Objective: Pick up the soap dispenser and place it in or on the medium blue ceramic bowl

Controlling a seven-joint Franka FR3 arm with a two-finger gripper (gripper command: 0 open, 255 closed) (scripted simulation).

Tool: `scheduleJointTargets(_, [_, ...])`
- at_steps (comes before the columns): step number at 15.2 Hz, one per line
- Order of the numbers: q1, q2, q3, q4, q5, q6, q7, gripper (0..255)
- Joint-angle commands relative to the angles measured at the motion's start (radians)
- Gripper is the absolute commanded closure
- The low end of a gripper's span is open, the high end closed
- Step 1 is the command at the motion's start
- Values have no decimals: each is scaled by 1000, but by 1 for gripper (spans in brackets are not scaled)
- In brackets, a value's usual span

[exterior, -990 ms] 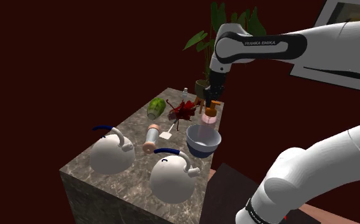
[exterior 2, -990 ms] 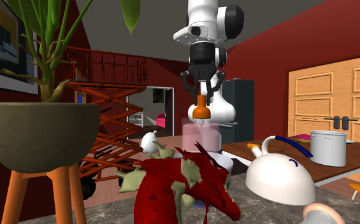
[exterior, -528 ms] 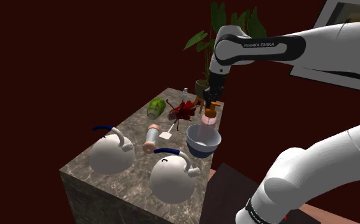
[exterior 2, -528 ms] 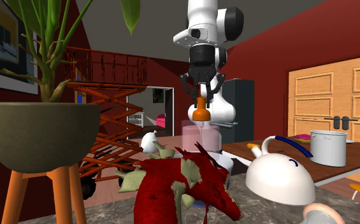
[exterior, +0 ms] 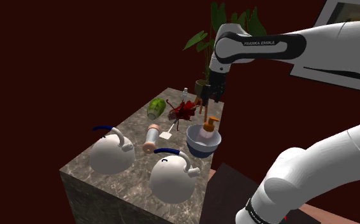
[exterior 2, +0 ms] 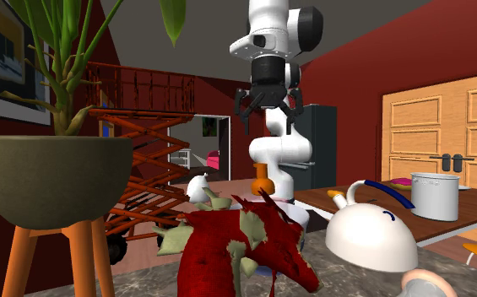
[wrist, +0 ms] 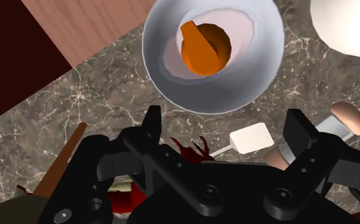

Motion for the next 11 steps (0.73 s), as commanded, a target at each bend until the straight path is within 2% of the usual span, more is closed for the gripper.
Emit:
scheduleJointTargets(1, [1,-1,2,51,2,-52,-1,0])
scheduleJointTargets(3, [3,6,5,117,4,-111,-2,0])
scheduleJointTargets(11, [3,6,5,116,4,-111,-3,0])
